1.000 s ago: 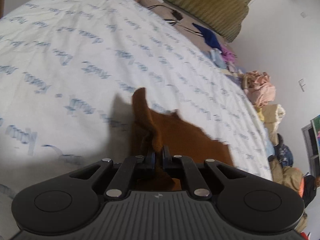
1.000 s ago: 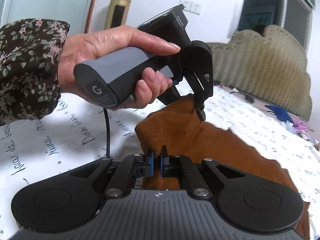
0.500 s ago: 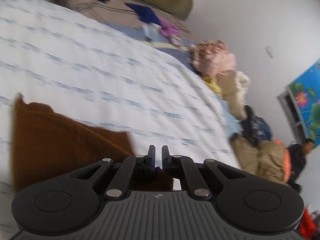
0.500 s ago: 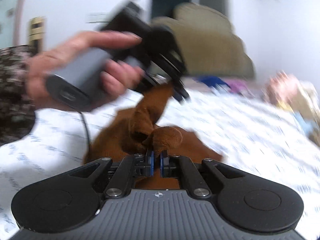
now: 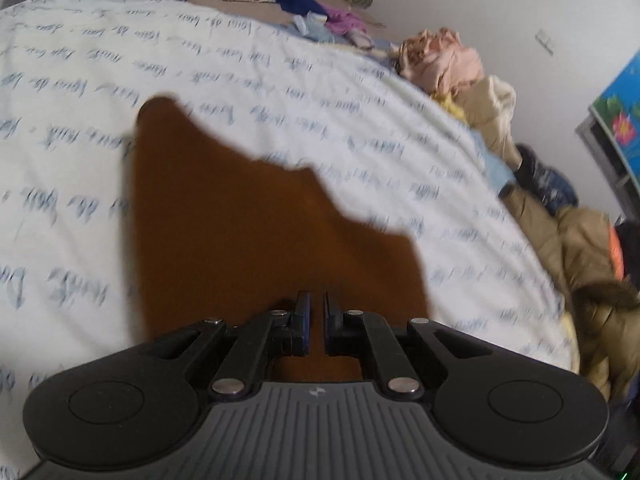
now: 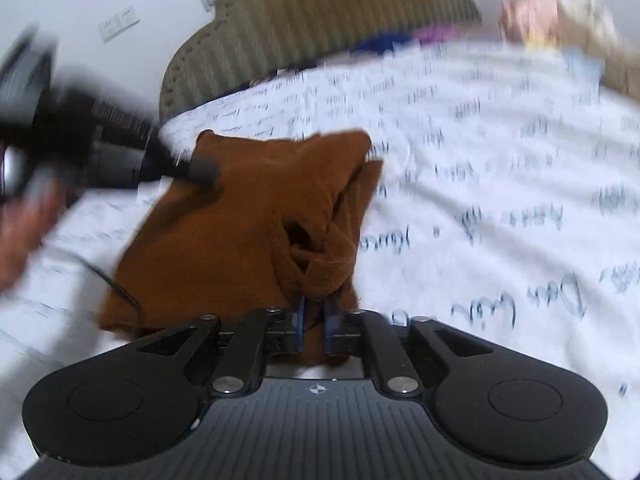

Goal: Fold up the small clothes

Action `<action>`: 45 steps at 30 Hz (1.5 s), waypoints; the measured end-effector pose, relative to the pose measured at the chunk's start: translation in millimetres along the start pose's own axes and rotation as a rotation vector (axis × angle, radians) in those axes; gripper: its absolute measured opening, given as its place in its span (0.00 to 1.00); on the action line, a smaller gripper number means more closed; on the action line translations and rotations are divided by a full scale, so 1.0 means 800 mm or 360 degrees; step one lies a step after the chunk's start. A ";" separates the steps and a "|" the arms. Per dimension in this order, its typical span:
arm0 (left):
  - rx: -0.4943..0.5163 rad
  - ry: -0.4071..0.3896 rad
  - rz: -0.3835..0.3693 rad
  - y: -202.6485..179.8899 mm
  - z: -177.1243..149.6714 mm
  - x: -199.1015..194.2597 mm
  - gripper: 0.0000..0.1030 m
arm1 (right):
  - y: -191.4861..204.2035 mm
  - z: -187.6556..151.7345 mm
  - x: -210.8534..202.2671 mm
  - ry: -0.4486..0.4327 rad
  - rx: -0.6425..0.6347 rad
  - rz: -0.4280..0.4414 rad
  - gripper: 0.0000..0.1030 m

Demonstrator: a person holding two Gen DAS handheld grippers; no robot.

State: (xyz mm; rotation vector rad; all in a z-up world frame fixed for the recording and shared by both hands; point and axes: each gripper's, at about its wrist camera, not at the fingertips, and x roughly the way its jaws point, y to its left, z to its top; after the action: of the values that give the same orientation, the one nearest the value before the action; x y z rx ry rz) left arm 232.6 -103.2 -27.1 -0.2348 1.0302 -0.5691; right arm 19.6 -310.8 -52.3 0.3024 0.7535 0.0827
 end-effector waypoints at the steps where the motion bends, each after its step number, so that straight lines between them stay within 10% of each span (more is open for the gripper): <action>1: 0.0006 0.0028 -0.0024 0.004 -0.010 0.000 0.06 | -0.006 0.002 -0.009 0.0007 0.0056 0.0027 0.29; 7: 0.0063 0.0023 -0.0062 0.006 -0.049 -0.005 0.06 | -0.022 0.034 -0.049 -0.0177 0.0159 0.0181 0.56; 12: 0.0010 0.0124 -0.0133 0.017 -0.062 -0.004 0.06 | 0.002 0.056 0.006 -0.0016 0.0059 0.0228 0.58; 15: -0.0075 0.0158 -0.0186 0.033 -0.073 -0.006 0.06 | 0.014 0.044 0.046 0.0119 0.0011 0.0210 0.21; 21: -0.0015 0.0092 -0.0159 0.035 -0.083 -0.037 0.06 | 0.030 0.033 -0.016 -0.0057 -0.0050 0.0151 0.12; 24: 0.0078 0.0034 -0.0050 0.024 -0.084 -0.044 0.06 | 0.014 0.028 -0.001 0.0083 0.0070 0.0121 0.11; 28: -0.0022 0.0248 -0.0085 0.034 -0.090 -0.008 0.06 | -0.018 0.027 0.025 0.0163 0.0248 0.0118 0.08; 34: 0.0076 0.0082 -0.0092 0.019 -0.048 -0.049 0.06 | 0.027 0.088 -0.038 -0.0189 -0.0071 -0.0016 0.11; 40: 0.0130 -0.0158 0.0238 0.003 0.022 -0.017 0.06 | 0.045 0.156 0.073 -0.0053 -0.0150 0.0055 0.11; 45: 0.0095 -0.0072 0.0297 0.033 0.014 0.062 0.06 | 0.015 0.118 0.155 0.0110 -0.0171 -0.0175 0.00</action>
State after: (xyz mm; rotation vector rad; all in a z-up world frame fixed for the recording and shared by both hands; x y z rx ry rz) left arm 270.4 -109.2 -69.7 -0.0972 0.9782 -0.4231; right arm 174.5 -299.7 -65.8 0.1565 0.8297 0.0297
